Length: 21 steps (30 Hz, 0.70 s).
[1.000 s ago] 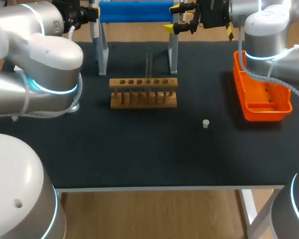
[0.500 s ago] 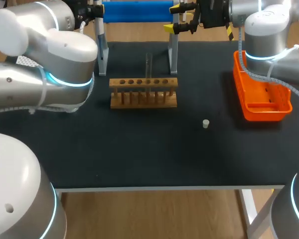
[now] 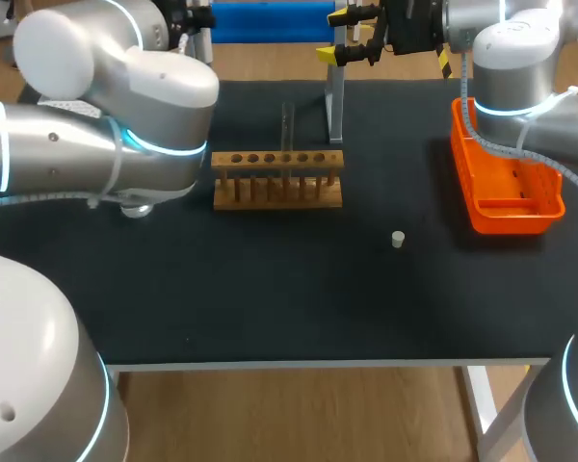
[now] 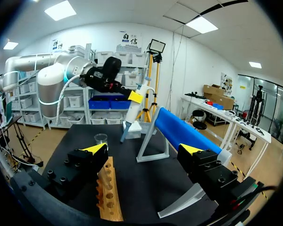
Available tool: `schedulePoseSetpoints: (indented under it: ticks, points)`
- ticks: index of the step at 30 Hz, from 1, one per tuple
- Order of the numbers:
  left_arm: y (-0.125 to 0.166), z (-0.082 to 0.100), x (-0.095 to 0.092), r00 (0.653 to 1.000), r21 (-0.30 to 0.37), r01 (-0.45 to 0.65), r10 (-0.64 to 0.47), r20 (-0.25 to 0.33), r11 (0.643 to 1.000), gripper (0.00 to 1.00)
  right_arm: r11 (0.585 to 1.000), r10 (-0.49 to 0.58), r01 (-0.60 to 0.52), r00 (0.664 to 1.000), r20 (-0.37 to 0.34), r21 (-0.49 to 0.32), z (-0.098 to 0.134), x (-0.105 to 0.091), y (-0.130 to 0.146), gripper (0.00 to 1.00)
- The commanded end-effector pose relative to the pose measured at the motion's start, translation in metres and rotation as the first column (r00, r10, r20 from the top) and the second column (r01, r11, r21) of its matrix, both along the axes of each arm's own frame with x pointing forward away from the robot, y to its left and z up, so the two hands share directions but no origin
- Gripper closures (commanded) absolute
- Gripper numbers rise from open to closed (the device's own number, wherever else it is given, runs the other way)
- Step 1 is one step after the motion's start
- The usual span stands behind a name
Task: Invert the test tube, pick up the pipette, mount the tip to pipette, aspirate from beaker and dispense into the tube, eject the tip, return the pipette, and cap with the stopper.
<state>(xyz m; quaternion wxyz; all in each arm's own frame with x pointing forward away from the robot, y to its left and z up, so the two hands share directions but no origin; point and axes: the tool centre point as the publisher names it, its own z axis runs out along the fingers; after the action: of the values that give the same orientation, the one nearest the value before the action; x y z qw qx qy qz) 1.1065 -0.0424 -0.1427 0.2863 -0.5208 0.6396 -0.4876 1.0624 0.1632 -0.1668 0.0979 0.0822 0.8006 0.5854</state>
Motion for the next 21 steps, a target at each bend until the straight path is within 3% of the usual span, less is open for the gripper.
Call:
schedulePoseSetpoints:
  ticks: [1, 21]
  points:
    - [-0.009, -0.002, 0.006, 1.000, 0.008, -0.029, 0.029, -0.005, 1.000, 1.00, 1.000, 0.002, -0.002, 1.000, -0.002, -0.002, 0.001, 0.000, -0.001, 0.00]
    - [-0.019, -0.015, 0.024, 0.996, 0.014, -0.076, 0.076, -0.041, 0.997, 1.00, 1.000, 0.002, -0.002, 1.000, -0.002, -0.002, 0.001, 0.000, -0.001, 0.00]
